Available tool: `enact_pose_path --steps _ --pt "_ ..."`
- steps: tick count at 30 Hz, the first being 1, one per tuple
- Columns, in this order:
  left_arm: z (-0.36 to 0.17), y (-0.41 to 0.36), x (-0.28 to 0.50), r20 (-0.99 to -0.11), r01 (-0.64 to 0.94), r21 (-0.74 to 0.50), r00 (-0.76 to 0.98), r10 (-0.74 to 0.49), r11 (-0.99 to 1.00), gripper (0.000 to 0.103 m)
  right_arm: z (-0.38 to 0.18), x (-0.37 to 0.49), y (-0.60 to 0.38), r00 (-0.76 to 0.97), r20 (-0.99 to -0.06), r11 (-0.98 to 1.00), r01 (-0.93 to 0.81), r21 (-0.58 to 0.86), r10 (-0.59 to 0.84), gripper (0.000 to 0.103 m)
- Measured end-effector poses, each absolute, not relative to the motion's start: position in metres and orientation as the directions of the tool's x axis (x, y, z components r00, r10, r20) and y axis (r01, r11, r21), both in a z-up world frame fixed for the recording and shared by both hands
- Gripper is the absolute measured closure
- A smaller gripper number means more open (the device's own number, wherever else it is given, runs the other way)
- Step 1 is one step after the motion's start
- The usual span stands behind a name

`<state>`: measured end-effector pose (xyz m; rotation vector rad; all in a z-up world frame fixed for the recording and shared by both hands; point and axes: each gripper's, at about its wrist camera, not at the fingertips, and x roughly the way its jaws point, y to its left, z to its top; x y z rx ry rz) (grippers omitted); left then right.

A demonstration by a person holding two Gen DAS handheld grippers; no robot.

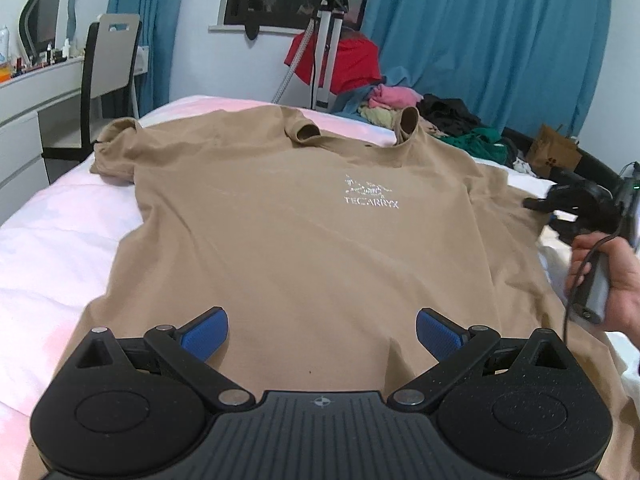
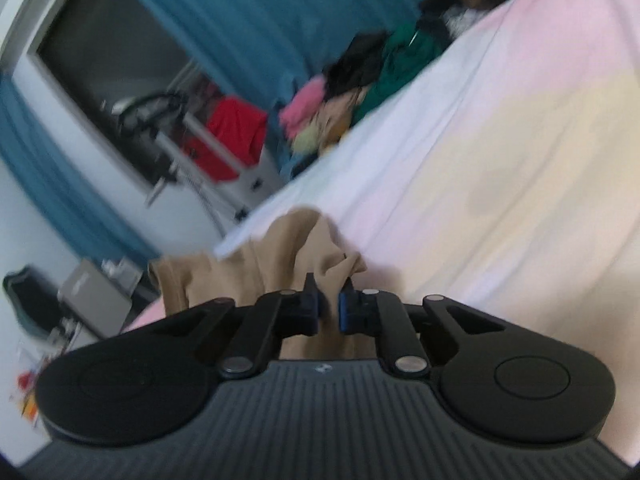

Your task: Fold clothes

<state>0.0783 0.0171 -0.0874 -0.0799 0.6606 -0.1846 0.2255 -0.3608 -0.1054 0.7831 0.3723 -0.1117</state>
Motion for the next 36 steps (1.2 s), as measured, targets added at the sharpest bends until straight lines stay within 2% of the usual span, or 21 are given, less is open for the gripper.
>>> enact_pose_path --steps 5,9,11,12,13,14,15,16,24,28,32,36 --pt "-0.086 0.02 0.075 -0.59 0.14 -0.104 0.788 -0.174 0.985 0.002 -0.097 0.193 -0.376 0.928 -0.359 0.695 0.325 0.641 -0.102 0.091" --pt "-0.084 0.022 0.071 -0.584 0.136 -0.091 0.795 -0.164 0.986 0.002 -0.107 0.17 -0.403 0.93 -0.353 0.579 0.342 0.74 -0.099 0.089" --pt "-0.083 0.024 0.069 -0.58 0.136 -0.091 0.798 -0.163 0.987 0.002 -0.114 0.165 -0.412 0.938 -0.347 0.508 0.312 0.803 -0.027 0.088" --pt "-0.082 0.024 0.068 -0.579 0.135 -0.093 0.799 -0.164 0.987 0.002 -0.118 0.163 -0.416 0.94 -0.341 0.47 0.297 0.831 0.009 0.079" --pt "-0.081 0.024 0.067 -0.578 0.135 -0.095 0.799 -0.165 0.986 0.002 -0.121 0.163 -0.414 0.94 -0.337 0.442 0.283 0.851 0.048 0.059" --pt "-0.081 0.024 0.066 -0.576 0.137 -0.098 0.8 -0.168 0.986 0.002 -0.124 0.163 -0.412 0.939 -0.332 0.413 0.269 0.87 0.087 0.044" --pt "-0.081 0.024 0.065 -0.575 0.137 -0.099 0.8 -0.169 0.986 0.002 -0.127 0.162 -0.411 0.938 -0.325 0.384 0.257 0.887 0.123 0.021" --pt "-0.08 0.024 0.065 -0.574 0.138 -0.1 0.801 -0.171 0.985 0.002 -0.127 0.161 -0.406 0.937 -0.324 0.376 0.254 0.891 0.134 0.016" --pt "-0.081 0.022 0.067 -0.588 0.146 -0.107 0.789 -0.181 0.983 0.002 -0.138 0.188 -0.372 0.903 -0.355 0.41 0.236 0.881 0.242 0.017" --pt "-0.081 0.021 0.066 -0.589 0.156 -0.127 0.783 -0.201 0.98 0.002 -0.142 0.207 -0.373 0.912 -0.321 0.426 0.192 0.884 0.254 0.016" --pt "-0.081 0.02 0.067 -0.593 0.166 -0.151 0.773 -0.224 0.974 0.002 -0.146 0.226 -0.371 0.938 -0.217 0.404 0.094 0.91 0.269 0.016" --pt "-0.082 0.02 0.069 -0.6 0.167 -0.17 0.764 -0.236 0.971 0.002 -0.148 0.248 -0.361 0.946 -0.189 0.436 0.059 0.898 0.262 0.016"
